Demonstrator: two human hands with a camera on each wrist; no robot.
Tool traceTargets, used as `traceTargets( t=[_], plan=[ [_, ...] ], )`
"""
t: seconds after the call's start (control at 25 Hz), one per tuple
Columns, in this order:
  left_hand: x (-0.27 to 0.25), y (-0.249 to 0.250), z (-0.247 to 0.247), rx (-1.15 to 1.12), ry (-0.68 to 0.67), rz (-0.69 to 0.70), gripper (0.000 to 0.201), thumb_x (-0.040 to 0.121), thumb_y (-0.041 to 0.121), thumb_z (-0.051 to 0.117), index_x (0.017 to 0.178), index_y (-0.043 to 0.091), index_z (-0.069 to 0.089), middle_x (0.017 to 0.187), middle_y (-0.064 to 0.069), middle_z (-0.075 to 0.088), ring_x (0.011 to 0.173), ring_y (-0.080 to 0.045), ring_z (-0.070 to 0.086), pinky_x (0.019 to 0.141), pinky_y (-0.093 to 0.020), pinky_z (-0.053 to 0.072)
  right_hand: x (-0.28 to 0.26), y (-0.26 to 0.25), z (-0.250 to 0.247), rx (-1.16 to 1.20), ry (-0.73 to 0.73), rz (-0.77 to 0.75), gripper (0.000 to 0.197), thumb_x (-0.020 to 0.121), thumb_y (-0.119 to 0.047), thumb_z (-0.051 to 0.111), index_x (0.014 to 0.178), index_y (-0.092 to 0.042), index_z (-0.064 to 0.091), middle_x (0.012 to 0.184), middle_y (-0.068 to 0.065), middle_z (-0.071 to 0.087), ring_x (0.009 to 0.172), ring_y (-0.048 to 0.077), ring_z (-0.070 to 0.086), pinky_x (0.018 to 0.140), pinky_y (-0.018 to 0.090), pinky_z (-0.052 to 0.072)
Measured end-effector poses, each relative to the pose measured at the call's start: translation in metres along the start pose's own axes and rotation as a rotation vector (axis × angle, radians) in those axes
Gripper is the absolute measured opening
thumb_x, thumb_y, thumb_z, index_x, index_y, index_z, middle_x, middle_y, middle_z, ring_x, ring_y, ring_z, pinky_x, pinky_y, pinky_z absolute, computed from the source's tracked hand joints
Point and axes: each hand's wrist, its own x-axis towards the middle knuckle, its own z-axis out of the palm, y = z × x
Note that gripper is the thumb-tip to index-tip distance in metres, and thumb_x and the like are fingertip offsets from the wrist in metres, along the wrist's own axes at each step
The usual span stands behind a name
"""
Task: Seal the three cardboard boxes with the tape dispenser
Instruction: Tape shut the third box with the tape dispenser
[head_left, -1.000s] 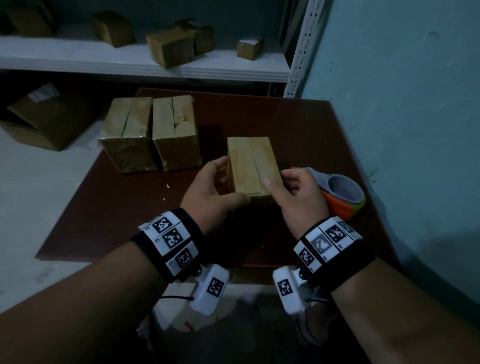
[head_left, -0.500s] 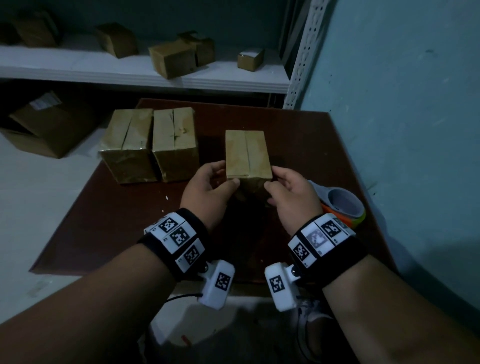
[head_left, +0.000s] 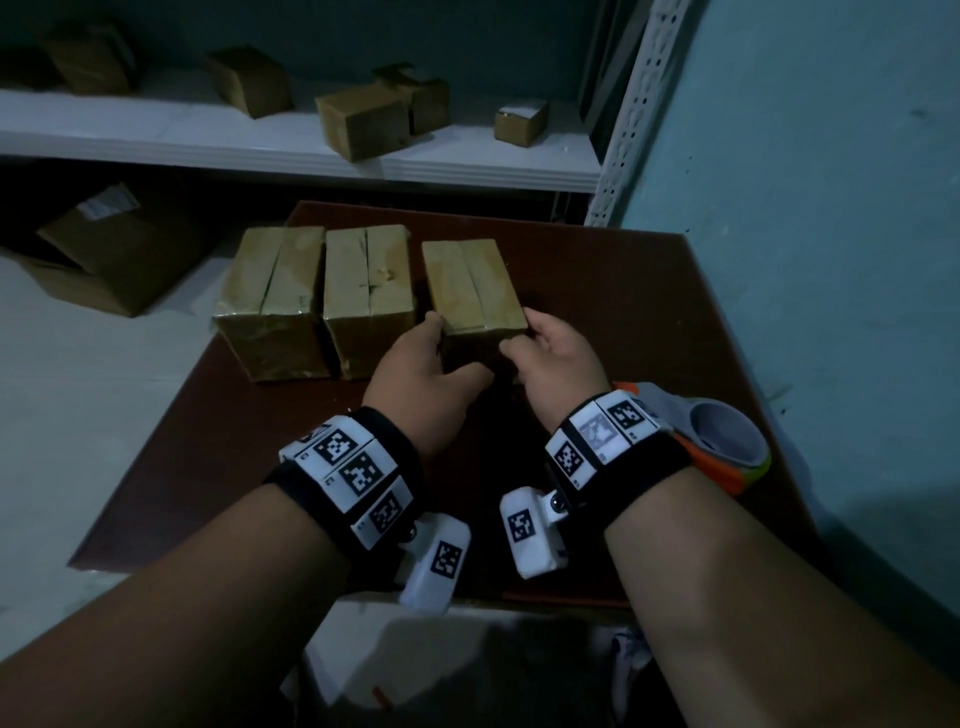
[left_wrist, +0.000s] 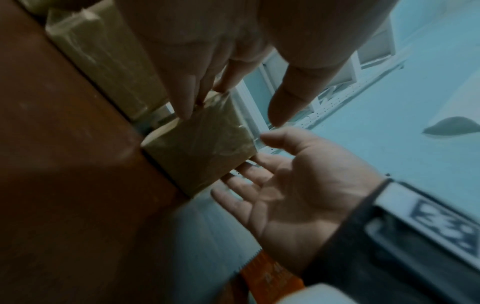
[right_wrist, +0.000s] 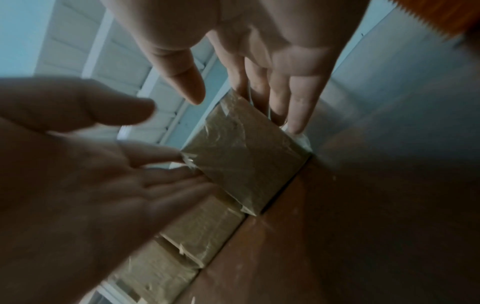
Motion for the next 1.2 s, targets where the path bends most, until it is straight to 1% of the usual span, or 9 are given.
traceTargets(
  t=[0.16,0.24,0.32,0.52,0.72,0.88,1.0,1.12,1.2],
  plan=[
    [-0.002,0.000,-0.030,0.269,0.240,0.243,0.055,0.093,0.038,0.067,0.146,0.023,0.056,0.144,0.002,0.055,0.128,-0.016,0.054,0.107,-0.040,0.050,0.003,0.004,0.005,-0.033,0.016,-0.035,0.031,0.100,-0.022,0.058,0.118,-0.042,0.073,0.108,-0.017,0.077,0.099,0.005,0.073,0.092,0.040,0.060],
    [0.007,-0.002,-0.048,0.504,0.295,0.312,0.055,0.092,0.043,0.062,0.144,0.026,0.056,0.154,0.001,0.048,0.142,-0.022,0.044,0.118,-0.050,0.038,0.005,0.007,0.008,-0.077,0.050,-0.047,0.030,0.102,-0.023,0.059,0.116,-0.047,0.070,0.109,-0.022,0.076,0.100,0.000,0.072,0.093,0.037,0.060],
    [0.016,-0.007,-0.057,0.727,0.210,0.248,0.065,0.092,0.044,0.063,0.153,0.033,0.045,0.168,0.002,0.031,0.156,-0.025,0.023,0.127,-0.056,0.018,0.010,0.011,0.011,-0.118,0.078,-0.053,0.030,0.103,-0.028,0.055,0.125,-0.043,0.070,0.113,-0.021,0.075,0.105,0.001,0.070,0.096,0.041,0.060],
    [0.022,-0.031,-0.054,0.897,0.006,0.237,0.083,0.091,0.051,0.062,0.161,0.045,0.018,0.175,0.003,0.014,0.161,-0.026,0.005,0.128,-0.062,0.002,0.019,0.016,0.022,-0.131,0.058,-0.047,0.036,0.103,-0.035,0.044,0.126,-0.036,0.071,0.111,-0.015,0.075,0.103,0.009,0.071,0.096,0.046,0.060],
    [0.031,-0.034,-0.065,0.841,0.056,0.233,0.072,0.091,0.049,0.064,0.157,0.041,0.036,0.171,0.001,0.024,0.160,-0.028,0.011,0.128,-0.061,0.001,0.029,0.022,0.034,-0.046,-0.011,0.048,0.070,0.090,-0.052,0.048,0.156,-0.029,0.046,0.144,-0.006,0.062,0.128,0.013,0.061,0.111,0.046,0.050],
    [0.032,-0.038,-0.064,0.819,0.123,0.247,0.062,0.094,0.052,0.062,0.152,0.040,0.045,0.166,0.001,0.036,0.158,-0.028,0.020,0.128,-0.061,0.006,0.029,0.024,0.042,0.012,-0.092,0.037,0.082,0.079,-0.065,0.055,0.154,-0.034,0.046,0.114,-0.013,0.056,0.099,0.007,0.054,0.100,0.043,0.046],
    [0.034,-0.039,-0.064,0.824,0.131,0.249,0.062,0.094,0.053,0.062,0.152,0.040,0.045,0.165,0.000,0.038,0.157,-0.029,0.022,0.128,-0.062,0.008,0.030,0.023,0.044,0.037,-0.088,0.061,0.089,0.077,-0.067,0.057,0.158,-0.036,0.039,0.116,-0.010,0.048,0.109,0.018,0.052,0.113,0.056,0.046],
    [0.033,-0.040,-0.065,0.810,0.122,0.246,0.064,0.093,0.053,0.063,0.152,0.039,0.045,0.165,0.000,0.037,0.158,-0.029,0.021,0.128,-0.063,0.007,0.022,0.018,0.040,0.030,-0.068,0.061,0.087,0.087,-0.052,0.060,0.164,-0.030,0.026,0.124,-0.006,0.054,0.123,0.020,0.058,0.115,0.054,0.046],
    [0.031,-0.038,-0.065,0.799,0.126,0.239,0.065,0.092,0.053,0.064,0.152,0.036,0.045,0.166,-0.001,0.035,0.159,-0.029,0.018,0.128,-0.063,0.004,0.017,0.013,0.034,0.041,-0.055,0.053,0.085,0.095,-0.044,0.063,0.166,-0.023,0.021,0.152,-0.001,0.053,0.141,0.017,0.049,0.121,0.049,0.040]
  ],
)
